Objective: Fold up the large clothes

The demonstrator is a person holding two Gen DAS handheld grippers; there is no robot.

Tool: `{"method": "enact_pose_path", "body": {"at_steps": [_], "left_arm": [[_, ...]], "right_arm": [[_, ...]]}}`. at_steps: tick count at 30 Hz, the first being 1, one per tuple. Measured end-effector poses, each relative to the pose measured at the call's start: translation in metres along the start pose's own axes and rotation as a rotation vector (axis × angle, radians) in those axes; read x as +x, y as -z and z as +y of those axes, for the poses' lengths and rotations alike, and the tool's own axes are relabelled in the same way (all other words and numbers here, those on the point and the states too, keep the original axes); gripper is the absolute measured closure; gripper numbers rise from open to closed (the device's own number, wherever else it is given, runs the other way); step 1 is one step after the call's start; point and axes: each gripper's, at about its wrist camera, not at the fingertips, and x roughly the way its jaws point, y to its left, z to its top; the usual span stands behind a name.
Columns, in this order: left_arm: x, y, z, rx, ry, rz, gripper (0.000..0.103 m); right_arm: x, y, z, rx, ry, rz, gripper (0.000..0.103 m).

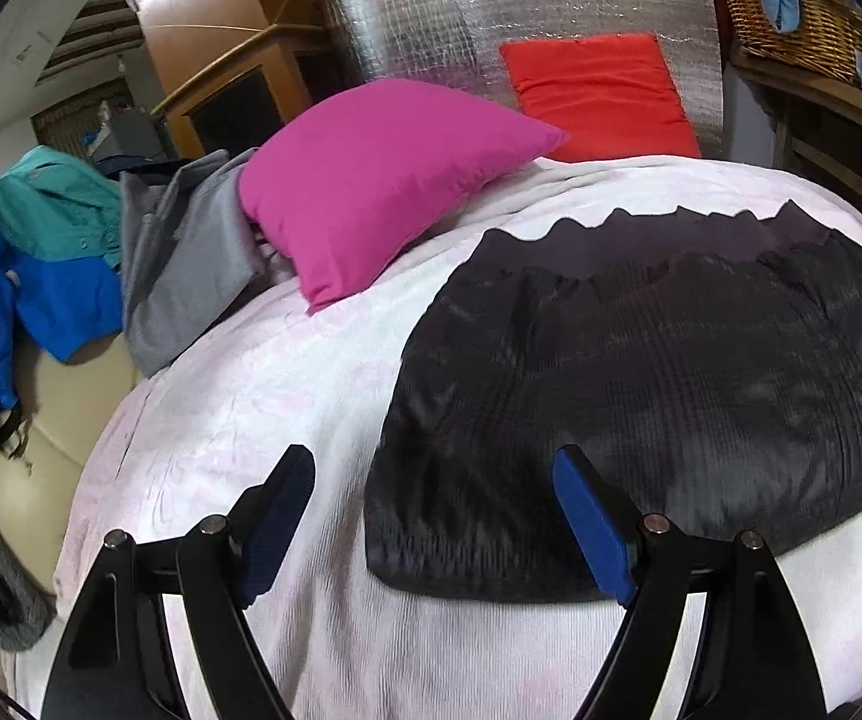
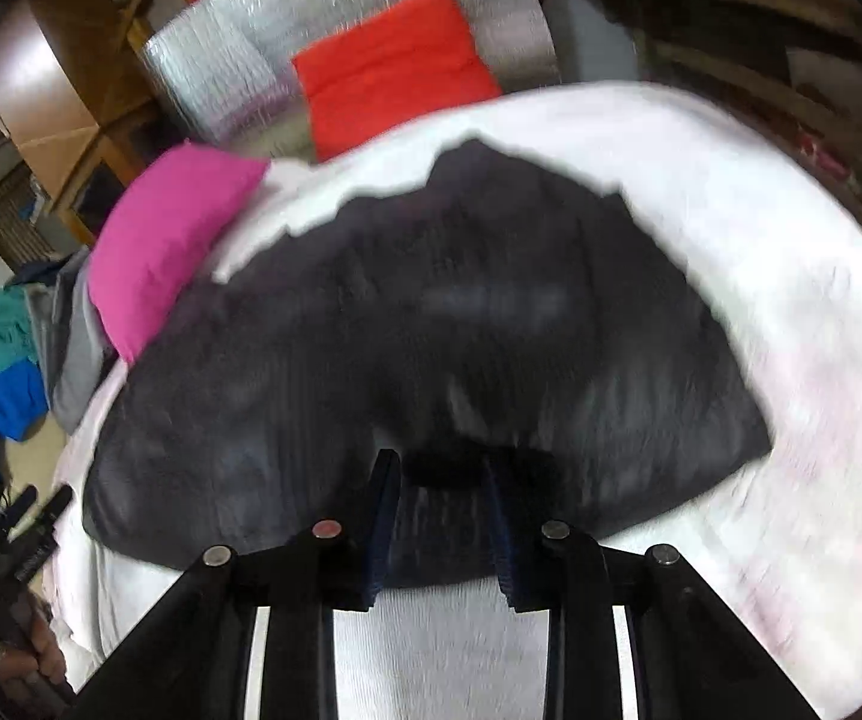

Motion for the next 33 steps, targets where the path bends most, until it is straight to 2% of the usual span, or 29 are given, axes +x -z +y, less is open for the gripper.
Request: {"method": "enact_pose_path", "body": {"at_steps": [2, 4, 6, 10, 12, 15, 17, 20, 21, 22, 23, 24, 25, 26, 28, 31, 33], "left_arm": [[0.014, -0.016, 0.008, -0.018, 0.023, 0.025, 0.021], [0.036, -0.031, 0.019, -0.032, 0.039, 0.077, 0.021], [0.064, -0.046, 0.036, -0.063, 0.074, 0.147, 0.021], [0.116, -0.054, 0.063, -0.139, 0.235, 0.320, 0.021], [0.143, -0.049, 0.069, -0.187, 0.373, 0.419, 0.020], [0.166, -0.040, 0.077, -0.305, 0.514, 0.481, 0.018], [0.176, -0.034, 0.079, -0.382, 0.602, 0.506, 0.016], [0.173, -0.033, 0.071, -0.384, 0.636, 0.463, 0.015], [0.171, -0.035, 0.065, -0.366, 0.682, 0.455, 0.016], [0.169, -0.037, 0.058, -0.356, 0.702, 0.444, 0.016], [0.167, -0.039, 0.055, -0.350, 0.679, 0.431, 0.020], [0.166, -0.041, 0.050, -0.341, 0.662, 0.423, 0.026], [0.167, -0.044, 0.046, -0.339, 0.644, 0.421, 0.045], [0.171, -0.046, 0.046, -0.350, 0.637, 0.427, 0.054], [0.176, -0.051, 0.048, -0.395, 0.636, 0.429, 0.062], [0.180, -0.061, 0.049, -0.416, 0.613, 0.401, 0.065], [0.178, -0.054, 0.042, -0.407, 0.588, 0.394, 0.064]], "right_arm": [[-0.003, -0.021, -0.010, 0.036, 0.003, -0.036, 0.071], [0.002, -0.047, -0.029, 0.087, 0.019, -0.059, 0.064], [0.013, -0.068, -0.051, 0.149, 0.019, -0.049, 0.022], [0.045, -0.090, -0.104, 0.281, -0.034, 0.052, 0.022], [0.067, -0.091, -0.128, 0.343, -0.093, 0.127, 0.022], [0.098, -0.082, -0.149, 0.412, -0.215, 0.240, 0.022], [0.110, -0.079, -0.152, 0.428, -0.301, 0.236, 0.021], [0.120, -0.077, -0.137, 0.403, -0.430, 0.246, 0.022], [0.125, -0.078, -0.124, 0.356, -0.418, 0.258, 0.024], [0.126, -0.078, -0.115, 0.311, -0.368, 0.258, 0.028], [0.127, -0.079, -0.105, 0.255, -0.300, 0.249, 0.036], [0.125, -0.083, -0.096, 0.219, -0.254, 0.229, 0.045], [0.125, -0.087, -0.092, 0.215, -0.242, 0.219, 0.050], [0.122, -0.090, -0.090, 0.214, -0.221, 0.200, 0.062], [0.109, -0.098, -0.080, 0.173, -0.185, 0.126, 0.074], [0.103, -0.101, -0.071, 0.142, -0.142, 0.050, 0.075], [0.117, -0.094, -0.074, 0.159, -0.106, 0.075, 0.074]]}}
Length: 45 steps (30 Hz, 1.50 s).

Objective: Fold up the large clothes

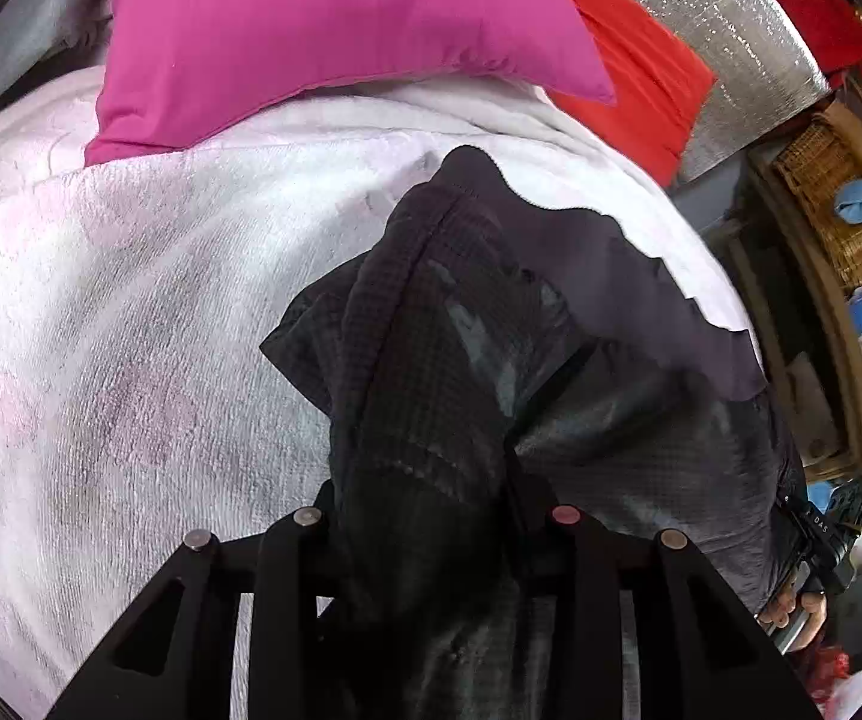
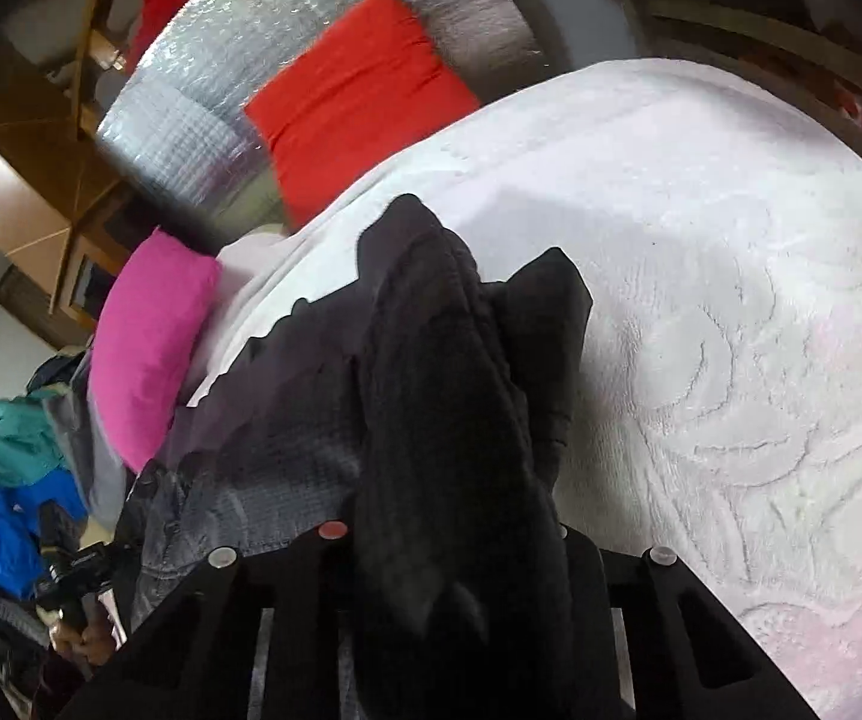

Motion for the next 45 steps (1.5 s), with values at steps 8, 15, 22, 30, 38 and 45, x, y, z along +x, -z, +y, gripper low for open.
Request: {"method": "enact_pose_path", "body": {"at_steps": [8, 15, 22, 30, 38, 45], "left_arm": [[-0.038, 0.027, -0.013, 0.086, -0.133, -0.077, 0.048], [-0.112, 0.082, -0.054, 0.260, -0.321, -0.297, 0.030], [-0.179, 0.151, -0.095, 0.326, -0.449, -0.420, 0.027], [-0.248, 0.224, -0.128, 0.369, -0.482, -0.563, 0.014], [-0.307, 0.283, -0.139, 0.333, -0.497, -0.655, 0.009], [-0.351, 0.320, -0.140, 0.302, -0.502, -0.724, 0.008]], "right_arm": [[-0.046, 0.018, -0.010, 0.071, -0.034, -0.042, 0.040], [-0.155, 0.073, 0.019, -0.041, 0.060, -0.320, 0.033], [-0.222, 0.143, 0.077, -0.202, 0.049, -0.325, 0.026], [-0.270, 0.210, 0.139, -0.277, 0.068, -0.261, 0.026], [-0.323, 0.264, 0.180, -0.338, 0.094, -0.317, 0.025], [-0.374, 0.308, 0.210, -0.403, 0.129, -0.400, 0.023]]}}
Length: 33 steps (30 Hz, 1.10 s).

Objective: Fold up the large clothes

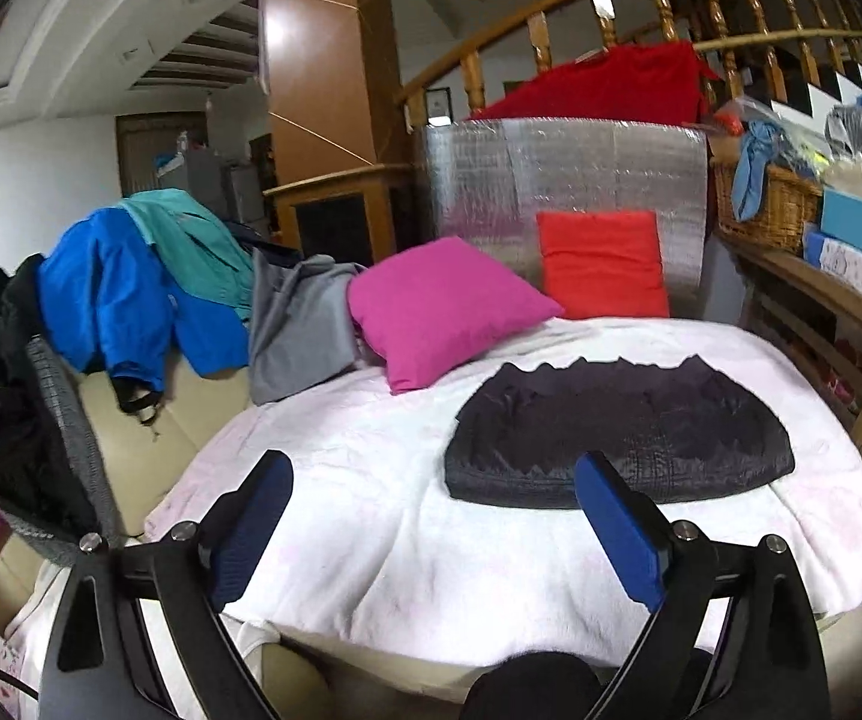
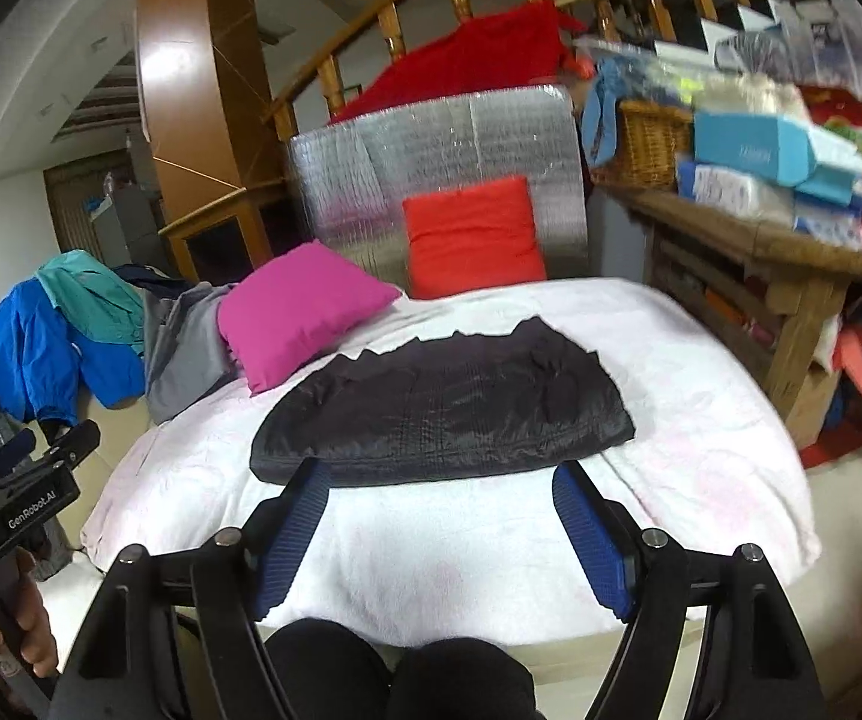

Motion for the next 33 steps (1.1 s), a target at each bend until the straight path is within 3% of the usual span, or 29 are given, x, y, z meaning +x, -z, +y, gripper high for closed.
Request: {"method": "enact_pose_path", "body": {"at_steps": [11, 19, 24, 28, 33], "left_arm": [[-0.064, 0.018, 0.025, 0.016, -0.006, -0.049, 0.007], [-0.076, 0.029, 0.027, 0.028, 0.035, -0.072, 0.003], [-0.042, 0.037, 0.018, 0.051, 0.094, -0.005, 0.002], [0.033, 0.048, 0.013, 0.062, 0.124, 0.120, 0.002], [0.137, 0.069, 0.025, -0.034, 0.165, 0.322, 0.002]], "right_arm": [[-0.069, 0.015, 0.036, -0.033, 0.060, -0.028, 0.019], [-0.064, 0.028, 0.054, -0.110, 0.120, 0.020, 0.019], [-0.038, 0.032, 0.026, -0.037, 0.101, 0.061, 0.019], [-0.001, 0.030, -0.010, 0.010, 0.061, 0.083, 0.018], [0.078, 0.033, -0.084, 0.252, -0.074, 0.209, 0.018]]}}
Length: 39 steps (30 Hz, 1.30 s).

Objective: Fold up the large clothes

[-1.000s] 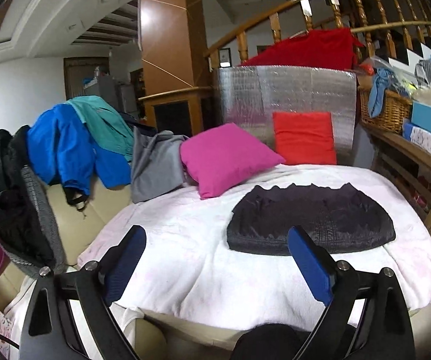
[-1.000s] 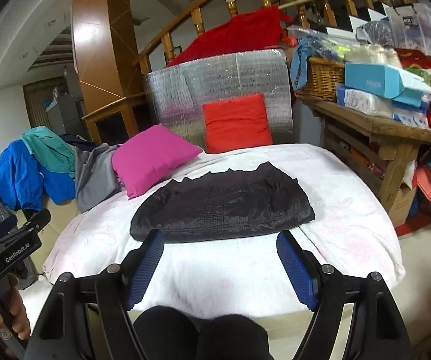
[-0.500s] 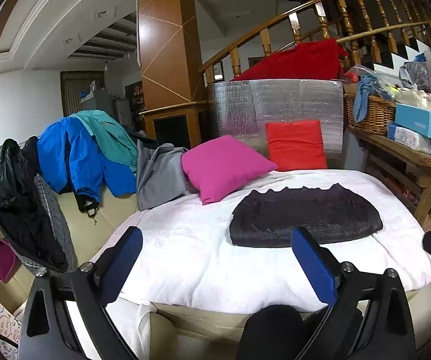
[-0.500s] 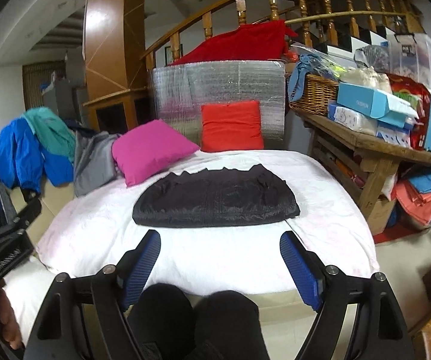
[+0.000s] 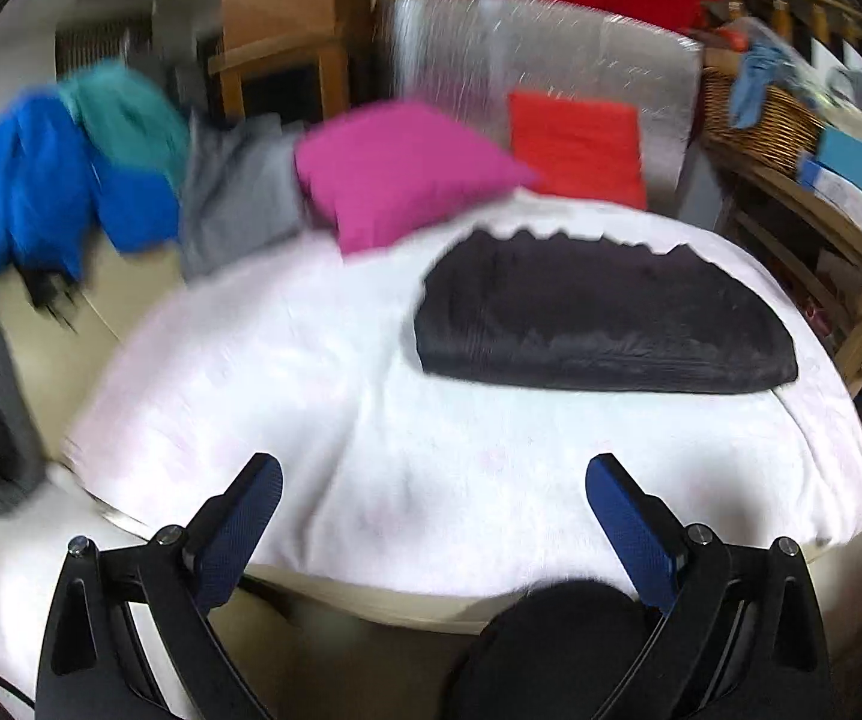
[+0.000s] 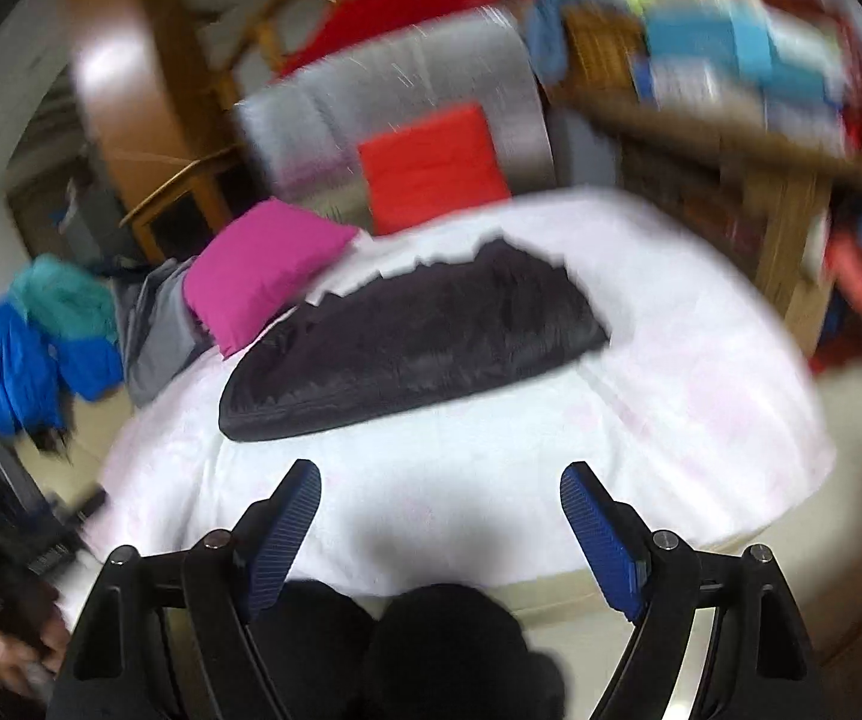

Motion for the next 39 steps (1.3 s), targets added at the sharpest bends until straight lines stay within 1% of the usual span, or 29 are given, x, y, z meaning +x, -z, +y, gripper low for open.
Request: {"method": "enact_pose_path", "body": {"at_steps": [2, 5, 6, 8, 11, 13, 16, 19, 22, 24, 25, 27, 28, 29, 30, 31, 33, 34, 35, 37, 39], "left_arm": [[0.038, -0.009, 0.010, -0.057, 0.011, 0.060, 0.002], [0.084, -0.023, 0.017, -0.129, 0.038, 0.144, 0.002], [0.097, -0.028, 0.018, -0.159, 0.045, 0.161, 0.002], [0.124, -0.039, 0.019, -0.219, 0.039, 0.179, 0.002], [0.154, -0.053, 0.018, -0.272, 0.016, 0.195, 0.002], [0.176, -0.061, 0.016, -0.295, 0.008, 0.222, 0.002], [0.206, -0.068, 0.012, -0.344, 0.016, 0.265, 0.002], [0.223, -0.069, 0.011, -0.405, 0.049, 0.289, 0.002], [0.229, -0.069, 0.011, -0.452, 0.071, 0.273, 0.002], [0.232, -0.069, 0.012, -0.470, 0.082, 0.268, 0.002], [0.234, -0.069, 0.013, -0.481, 0.087, 0.269, 0.003], [0.238, -0.068, 0.017, -0.516, 0.120, 0.264, 0.015], [0.239, -0.068, 0.018, -0.536, 0.157, 0.259, 0.029], [0.240, -0.070, 0.018, -0.546, 0.181, 0.256, 0.039], [0.240, -0.072, 0.017, -0.548, 0.179, 0.255, 0.041], [0.239, -0.074, 0.015, -0.538, 0.176, 0.244, 0.051], [0.236, -0.079, 0.012, -0.513, 0.167, 0.235, 0.060], [0.233, -0.081, 0.012, -0.509, 0.167, 0.228, 0.068], [0.228, -0.082, 0.011, -0.495, 0.174, 0.211, 0.074], [0.220, -0.083, 0.011, -0.471, 0.181, 0.186, 0.079], [0.215, -0.082, 0.014, -0.470, 0.190, 0.182, 0.081]], "right_arm": [[0.031, -0.009, -0.024, 0.085, -0.040, 0.033, 0.018], [0.084, -0.026, -0.057, 0.195, -0.087, 0.065, 0.018], [0.098, -0.030, -0.065, 0.224, -0.096, 0.076, 0.018], [0.132, -0.040, -0.086, 0.302, -0.104, 0.099, 0.018], [0.172, -0.055, -0.115, 0.394, -0.108, 0.114, 0.018], [0.190, -0.063, -0.131, 0.443, -0.110, 0.105, 0.018], [0.214, -0.074, -0.152, 0.505, -0.113, 0.101, 0.018], [0.235, -0.081, -0.166, 0.559, -0.113, 0.099, 0.018], [0.251, -0.084, -0.173, 0.604, -0.152, 0.090, 0.018], [0.259, -0.088, -0.170, 0.596, -0.145, 0.076, 0.020], [0.263, -0.091, -0.166, 0.578, -0.132, 0.074, 0.022], [0.271, -0.094, -0.159, 0.545, -0.095, 0.086, 0.044], [0.275, -0.093, -0.157, 0.545, -0.087, 0.089, 0.046], [0.276, -0.093, -0.157, 0.553, -0.084, 0.084, 0.048], [0.275, -0.092, -0.158, 0.556, -0.080, 0.082, 0.050], [0.274, -0.093, -0.157, 0.552, -0.073, 0.080, 0.051], [0.272, -0.094, -0.152, 0.527, -0.067, 0.072, 0.058], [0.269, -0.095, -0.150, 0.517, -0.072, 0.064, 0.060], [0.266, -0.095, -0.149, 0.512, -0.079, 0.056, 0.063], [0.261, -0.093, -0.148, 0.515, -0.089, 0.047, 0.066], [0.255, -0.091, -0.144, 0.507, -0.093, 0.037, 0.067]]}}
